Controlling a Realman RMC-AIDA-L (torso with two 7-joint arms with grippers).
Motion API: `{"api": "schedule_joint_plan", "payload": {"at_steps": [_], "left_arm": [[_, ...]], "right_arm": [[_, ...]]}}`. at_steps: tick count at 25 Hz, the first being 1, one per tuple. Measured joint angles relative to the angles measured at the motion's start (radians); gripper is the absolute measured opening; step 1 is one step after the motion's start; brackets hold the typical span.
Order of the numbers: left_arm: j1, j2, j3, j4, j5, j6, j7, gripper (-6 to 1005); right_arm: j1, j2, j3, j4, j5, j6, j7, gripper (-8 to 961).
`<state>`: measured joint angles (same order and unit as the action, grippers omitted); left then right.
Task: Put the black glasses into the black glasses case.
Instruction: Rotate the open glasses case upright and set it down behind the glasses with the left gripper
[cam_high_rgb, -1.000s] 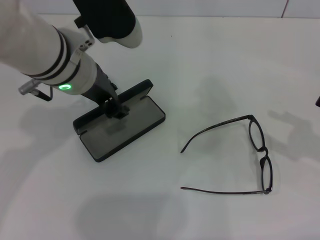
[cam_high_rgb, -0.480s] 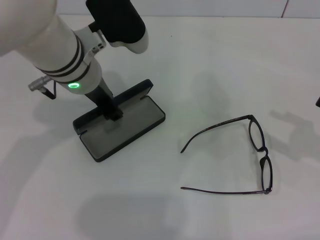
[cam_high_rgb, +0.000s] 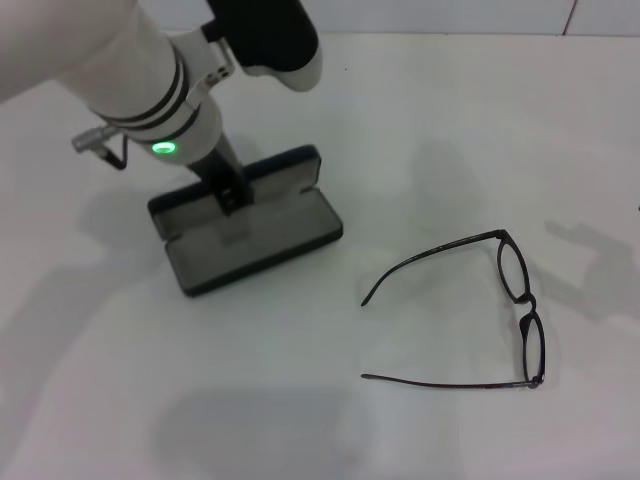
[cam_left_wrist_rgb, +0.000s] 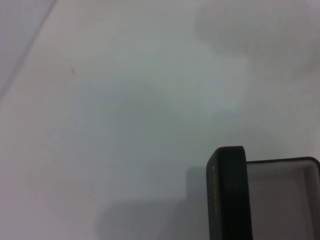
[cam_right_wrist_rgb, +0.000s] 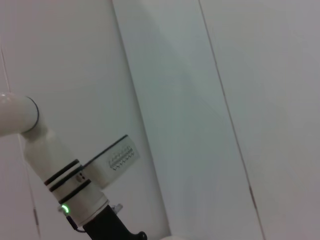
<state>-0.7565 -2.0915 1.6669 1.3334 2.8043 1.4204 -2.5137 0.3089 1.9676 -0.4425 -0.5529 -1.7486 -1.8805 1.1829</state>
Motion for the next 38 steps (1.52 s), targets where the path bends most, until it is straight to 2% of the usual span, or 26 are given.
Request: {"api": "schedule_joint_plan", "payload": {"at_steps": [2,7,11,13,15,23,29,38], "left_arm": [[-0.001,0.000,0.003,0.023,0.004,-0.015,0.017,197],[-0.002,-0.002,0.043,0.054,0.002,-0.103,0.096,211],[0.003,-0.003,0.157,0.029,0.000,-0.233,0.134,222],[-0.011,-0.007,0.229,-0.018,0.001,-0.315,0.136,227],[-0.028,-0.009,0.261,-0.062,-0.002,-0.360,0.133,232],[-0.134,-0.013,0.276,-0.201,-0.113,-0.427,0.144,254],[-0.147,-0.015,0.316,-0.220,-0.133,-0.453,0.156,271],[-0.148,-0.017,0.319,-0.224,-0.132,-0.470,0.118,295]], "right_arm": [[-0.003,-0.001,0.012,0.001,0.000,-0.002,0.000,680],[-0.034,-0.001,0.041,0.001,0.000,-0.032,0.000,679],[-0.070,-0.004,0.054,-0.004,0.000,-0.062,0.000,679],[-0.094,-0.004,0.076,-0.004,0.000,-0.072,-0.001,679],[-0.109,-0.004,0.089,0.000,0.000,-0.076,-0.005,679],[-0.150,-0.003,0.108,0.007,-0.001,-0.092,-0.024,679],[-0.150,-0.002,0.110,0.008,-0.001,-0.094,-0.025,679],[-0.142,-0.004,0.110,0.008,-0.003,-0.094,-0.025,679]]}}
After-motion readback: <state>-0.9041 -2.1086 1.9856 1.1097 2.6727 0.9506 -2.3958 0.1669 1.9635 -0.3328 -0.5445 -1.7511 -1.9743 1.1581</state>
